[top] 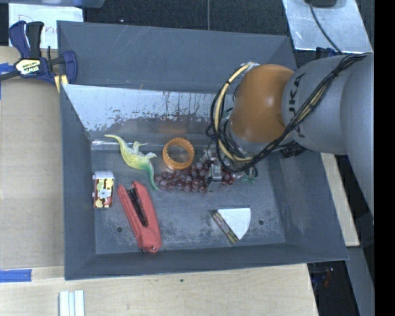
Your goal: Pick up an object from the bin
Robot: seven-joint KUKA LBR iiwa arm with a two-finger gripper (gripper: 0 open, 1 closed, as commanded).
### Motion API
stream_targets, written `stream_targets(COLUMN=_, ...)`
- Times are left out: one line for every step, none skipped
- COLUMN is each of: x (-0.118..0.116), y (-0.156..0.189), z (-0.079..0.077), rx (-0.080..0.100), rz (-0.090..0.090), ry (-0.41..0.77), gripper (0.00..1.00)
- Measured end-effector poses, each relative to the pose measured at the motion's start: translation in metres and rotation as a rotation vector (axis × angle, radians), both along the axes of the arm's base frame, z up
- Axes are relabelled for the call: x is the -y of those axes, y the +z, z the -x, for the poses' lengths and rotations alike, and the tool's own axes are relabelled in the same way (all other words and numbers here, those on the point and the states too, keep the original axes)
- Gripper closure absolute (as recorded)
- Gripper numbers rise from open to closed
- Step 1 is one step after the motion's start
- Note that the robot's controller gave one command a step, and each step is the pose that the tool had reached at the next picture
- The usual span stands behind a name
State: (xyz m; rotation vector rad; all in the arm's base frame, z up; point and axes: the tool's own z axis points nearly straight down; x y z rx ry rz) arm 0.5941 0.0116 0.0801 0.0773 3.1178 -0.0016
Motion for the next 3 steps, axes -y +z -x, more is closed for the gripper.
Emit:
stream_targets(x=0.000, y=0.029, z=0.003, rx=-0.011, rz=0.000, ry=0.000, gripper=1.00)
stream_targets(x=0.000, y=0.076, z=0.000, rx=-0.001, rz=0.000, ry=0.001, gripper=1.00)
stream_targets(x=0.000, y=0.098, z=0.000, rx=0.000, rz=0.000, ry=0.001, gripper=1.00)
